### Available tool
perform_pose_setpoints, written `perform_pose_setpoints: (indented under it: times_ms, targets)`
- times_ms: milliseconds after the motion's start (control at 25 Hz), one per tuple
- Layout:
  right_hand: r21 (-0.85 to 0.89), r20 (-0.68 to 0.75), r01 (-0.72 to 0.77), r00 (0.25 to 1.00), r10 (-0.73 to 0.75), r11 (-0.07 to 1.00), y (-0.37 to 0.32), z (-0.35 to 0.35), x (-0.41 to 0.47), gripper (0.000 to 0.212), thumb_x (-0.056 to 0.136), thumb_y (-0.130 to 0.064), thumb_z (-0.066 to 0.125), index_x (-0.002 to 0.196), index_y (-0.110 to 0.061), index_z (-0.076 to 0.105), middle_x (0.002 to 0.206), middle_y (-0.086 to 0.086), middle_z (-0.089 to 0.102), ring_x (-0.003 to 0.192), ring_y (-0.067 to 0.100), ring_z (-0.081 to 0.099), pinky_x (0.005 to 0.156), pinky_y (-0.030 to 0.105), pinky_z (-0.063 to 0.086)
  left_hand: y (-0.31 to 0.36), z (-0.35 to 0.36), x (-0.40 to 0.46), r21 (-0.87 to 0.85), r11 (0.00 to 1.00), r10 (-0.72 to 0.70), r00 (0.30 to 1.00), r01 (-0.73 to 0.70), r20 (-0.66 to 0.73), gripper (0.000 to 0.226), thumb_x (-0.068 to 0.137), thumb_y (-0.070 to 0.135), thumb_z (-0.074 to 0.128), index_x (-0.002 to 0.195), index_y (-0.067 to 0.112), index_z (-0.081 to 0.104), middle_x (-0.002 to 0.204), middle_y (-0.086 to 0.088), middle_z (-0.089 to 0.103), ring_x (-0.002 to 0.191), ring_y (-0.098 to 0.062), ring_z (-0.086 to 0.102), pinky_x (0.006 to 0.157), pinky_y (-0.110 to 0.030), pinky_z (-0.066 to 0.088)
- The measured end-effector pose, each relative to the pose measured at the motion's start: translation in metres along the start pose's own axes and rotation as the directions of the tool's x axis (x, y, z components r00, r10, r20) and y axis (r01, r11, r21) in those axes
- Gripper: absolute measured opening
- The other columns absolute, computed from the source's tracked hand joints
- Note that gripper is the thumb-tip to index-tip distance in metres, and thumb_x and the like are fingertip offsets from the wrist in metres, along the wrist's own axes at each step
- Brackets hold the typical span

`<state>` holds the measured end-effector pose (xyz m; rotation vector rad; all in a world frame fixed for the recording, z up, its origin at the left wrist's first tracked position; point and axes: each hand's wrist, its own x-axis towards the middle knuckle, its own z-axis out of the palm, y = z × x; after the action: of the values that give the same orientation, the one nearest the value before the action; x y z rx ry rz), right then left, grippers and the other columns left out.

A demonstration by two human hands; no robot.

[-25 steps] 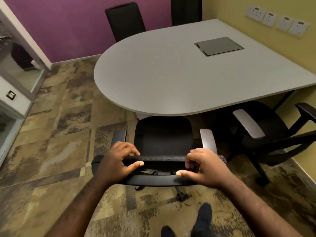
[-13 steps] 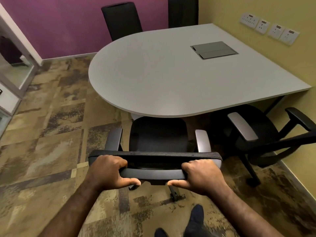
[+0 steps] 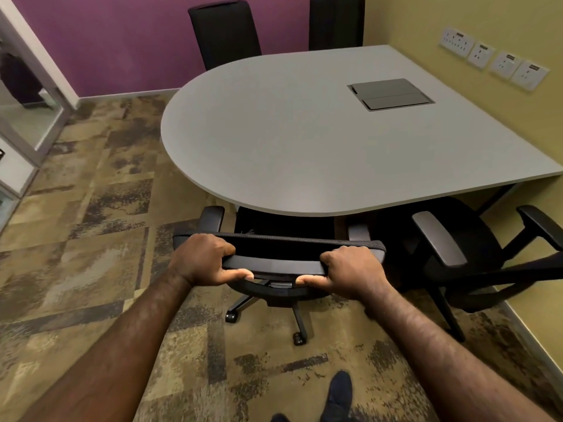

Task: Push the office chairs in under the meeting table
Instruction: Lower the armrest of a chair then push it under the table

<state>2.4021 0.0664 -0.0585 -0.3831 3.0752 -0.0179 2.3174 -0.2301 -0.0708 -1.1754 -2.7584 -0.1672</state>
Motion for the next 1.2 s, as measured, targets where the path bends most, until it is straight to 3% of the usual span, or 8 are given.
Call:
perform_pose_setpoints:
  times_ms: [200, 520, 1200]
  targets:
    - [-0.026, -0.006, -0.002, 1.0, 0.001, 1.0, 0.01, -0.001, 0.027, 0.073, 0.069, -0.092, 0.02, 0.063, -0.023, 0.045, 0.058, -0.007, 0.051, 0.05, 0.009, 0.047, 0.044, 0.028, 0.031, -0.019, 0.004, 0.025, -0.02, 1.0, -0.004, 1.0, 0.004, 0.004, 0.064, 0.074, 0.088, 0.037, 0.052, 0.028, 0.035, 0.047, 0.012, 0.033, 0.04, -0.011, 0.032, 0.046, -0.022, 0.018]
    - [-0.026, -0.049, -0.018, 0.999, 0.017, 0.999, 0.031, -0.001, 0.069, 0.075, 0.069, -0.093, 0.02, 0.058, -0.022, 0.045, 0.052, -0.006, 0.05, 0.047, 0.011, 0.048, 0.047, 0.029, 0.04, -0.046, 0.012, 0.066, -0.046, 0.999, -0.014, 1.0, 0.015, 0.014, 0.068, 0.072, 0.091, 0.031, 0.051, 0.027, 0.037, 0.046, 0.01, 0.038, 0.041, -0.01, 0.033, 0.046, -0.024, 0.022]
    - [0.0, -0.089, -0.008, 0.996, 0.008, 1.0, 0.063, -0.003, 0.147, 0.074, 0.073, -0.089, 0.024, 0.054, -0.02, 0.044, 0.049, -0.004, 0.046, 0.045, 0.013, 0.043, 0.046, 0.028, 0.03, -0.103, 0.023, 0.143, -0.105, 0.994, -0.024, 1.0, 0.025, 0.011, 0.073, 0.068, 0.093, 0.033, 0.047, 0.023, 0.034, 0.042, 0.007, 0.034, 0.037, -0.012, 0.029, 0.044, -0.025, 0.025]
